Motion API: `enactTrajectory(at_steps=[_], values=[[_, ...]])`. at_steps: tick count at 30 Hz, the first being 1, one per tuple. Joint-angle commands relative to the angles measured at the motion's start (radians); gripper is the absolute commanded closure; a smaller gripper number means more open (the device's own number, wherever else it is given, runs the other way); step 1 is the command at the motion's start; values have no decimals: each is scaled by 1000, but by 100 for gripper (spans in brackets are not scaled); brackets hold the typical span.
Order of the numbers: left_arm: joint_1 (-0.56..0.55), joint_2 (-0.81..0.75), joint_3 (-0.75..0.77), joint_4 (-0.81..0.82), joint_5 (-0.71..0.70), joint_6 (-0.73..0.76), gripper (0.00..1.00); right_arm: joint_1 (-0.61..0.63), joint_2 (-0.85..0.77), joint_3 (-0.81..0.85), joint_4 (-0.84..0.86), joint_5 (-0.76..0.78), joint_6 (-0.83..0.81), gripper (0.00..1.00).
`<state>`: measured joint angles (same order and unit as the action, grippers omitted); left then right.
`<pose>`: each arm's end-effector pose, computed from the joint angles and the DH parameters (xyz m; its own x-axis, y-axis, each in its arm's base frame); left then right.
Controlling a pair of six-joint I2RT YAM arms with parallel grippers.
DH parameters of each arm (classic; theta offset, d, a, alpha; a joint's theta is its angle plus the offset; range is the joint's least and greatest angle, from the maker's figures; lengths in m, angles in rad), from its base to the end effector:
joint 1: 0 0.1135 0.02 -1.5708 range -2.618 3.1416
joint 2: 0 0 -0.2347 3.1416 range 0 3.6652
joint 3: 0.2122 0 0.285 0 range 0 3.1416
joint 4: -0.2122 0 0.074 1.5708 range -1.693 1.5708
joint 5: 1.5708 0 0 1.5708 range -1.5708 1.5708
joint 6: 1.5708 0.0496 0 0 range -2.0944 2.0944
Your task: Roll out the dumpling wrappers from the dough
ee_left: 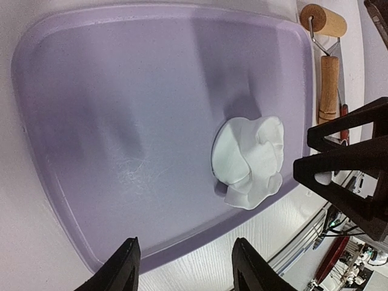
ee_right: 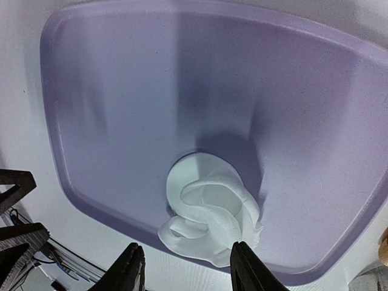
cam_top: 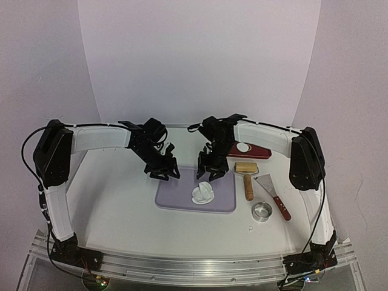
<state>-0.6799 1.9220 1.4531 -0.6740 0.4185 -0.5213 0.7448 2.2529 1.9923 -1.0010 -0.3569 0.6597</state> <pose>0.3185 -0.2835 0.1530 -0.9649 0.1950 -0.1757 0.2595 0.8091 -0.5273 0.3480 0.3444 0.1671 -0.9906 -0.1321 -0.0365 -0.1344 0.8831 0.4495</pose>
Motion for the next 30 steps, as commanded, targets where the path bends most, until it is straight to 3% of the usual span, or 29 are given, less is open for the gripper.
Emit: enactTrajectory(at_steps=[1, 30], values=[[1, -75, -15, 33, 2, -29, 47, 4, 29, 36, -45, 41, -76, 51], [1, -79, -15, 33, 40, -56, 52, 39, 109, 64, -63, 134, -177, 50]])
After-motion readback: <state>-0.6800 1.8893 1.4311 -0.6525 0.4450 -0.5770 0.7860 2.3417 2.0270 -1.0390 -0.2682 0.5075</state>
